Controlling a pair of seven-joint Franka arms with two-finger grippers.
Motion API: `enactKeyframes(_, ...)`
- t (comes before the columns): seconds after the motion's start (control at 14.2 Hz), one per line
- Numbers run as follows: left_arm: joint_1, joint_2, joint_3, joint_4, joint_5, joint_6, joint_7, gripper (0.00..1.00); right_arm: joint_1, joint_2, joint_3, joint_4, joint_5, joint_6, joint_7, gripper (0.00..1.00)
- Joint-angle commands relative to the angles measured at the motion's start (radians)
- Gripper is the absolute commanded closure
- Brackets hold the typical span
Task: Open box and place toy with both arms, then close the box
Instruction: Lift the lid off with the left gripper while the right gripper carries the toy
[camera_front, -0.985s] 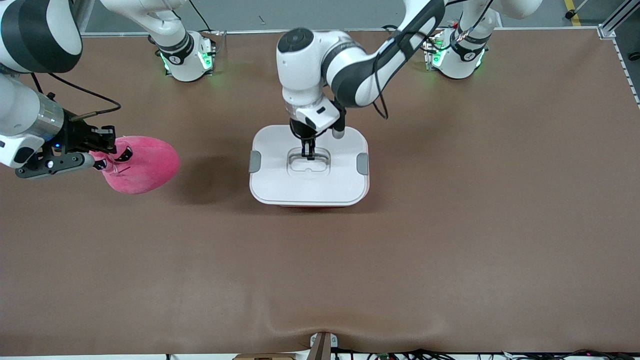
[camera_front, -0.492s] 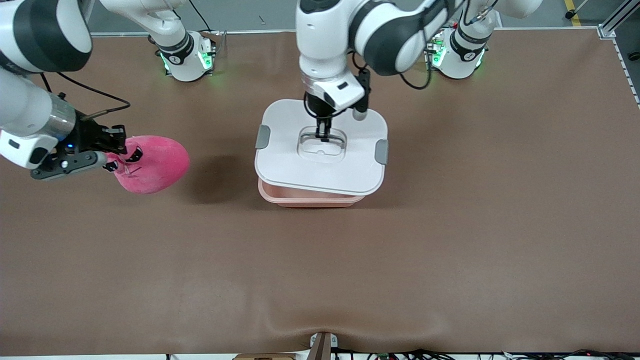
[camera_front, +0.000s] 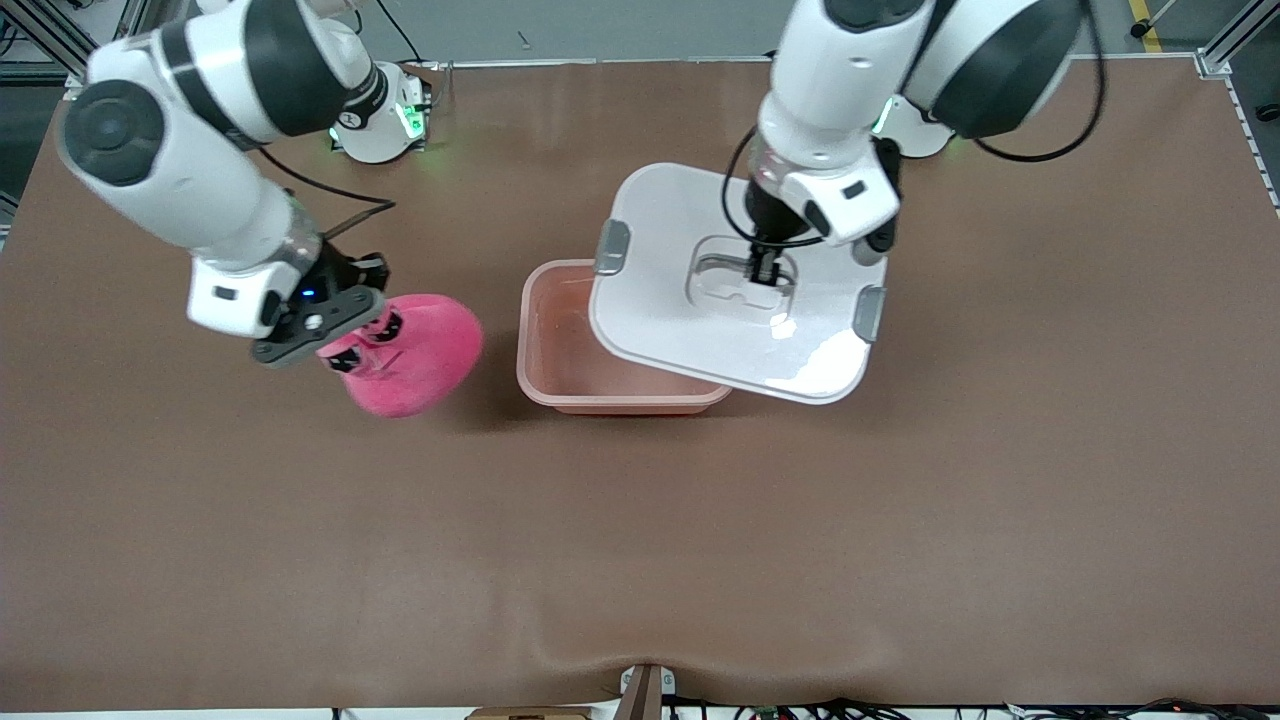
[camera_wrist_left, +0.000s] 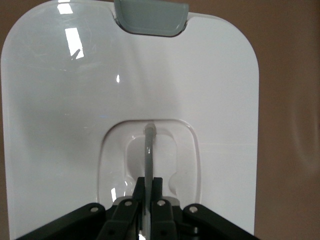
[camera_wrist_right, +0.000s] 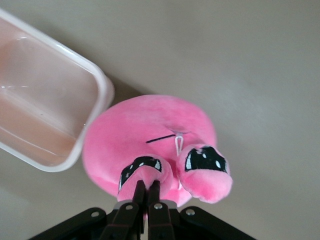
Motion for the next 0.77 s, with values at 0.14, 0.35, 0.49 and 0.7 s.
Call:
enactKeyframes(0.14, 0.159, -0.036, -0.001, -0.014, -0.030, -0.157, 0.298, 1.00, 0.140, 0.007, -0.013, 0.042, -0.003, 0.035, -0.046, 1.00)
enactKeyframes(0.35, 0.251, -0.033, 0.002, -0.014, -0.062, -0.164, 0.419, 1.00, 0.192, 0.007, -0.013, 0.042, -0.003, 0.073, -0.144, 1.00)
enactKeyframes(0.49, 0.288, -0.025, 0.002, -0.014, -0.062, -0.164, 0.459, 1.00, 0.218, 0.007, -0.013, 0.042, -0.001, 0.112, -0.227, 1.00)
enactKeyframes(0.7, 0.354, -0.019, 0.002, -0.020, -0.064, -0.164, 0.586, 1.00, 0.261, 0.008, -0.013, 0.039, -0.001, 0.158, -0.386, 1.00)
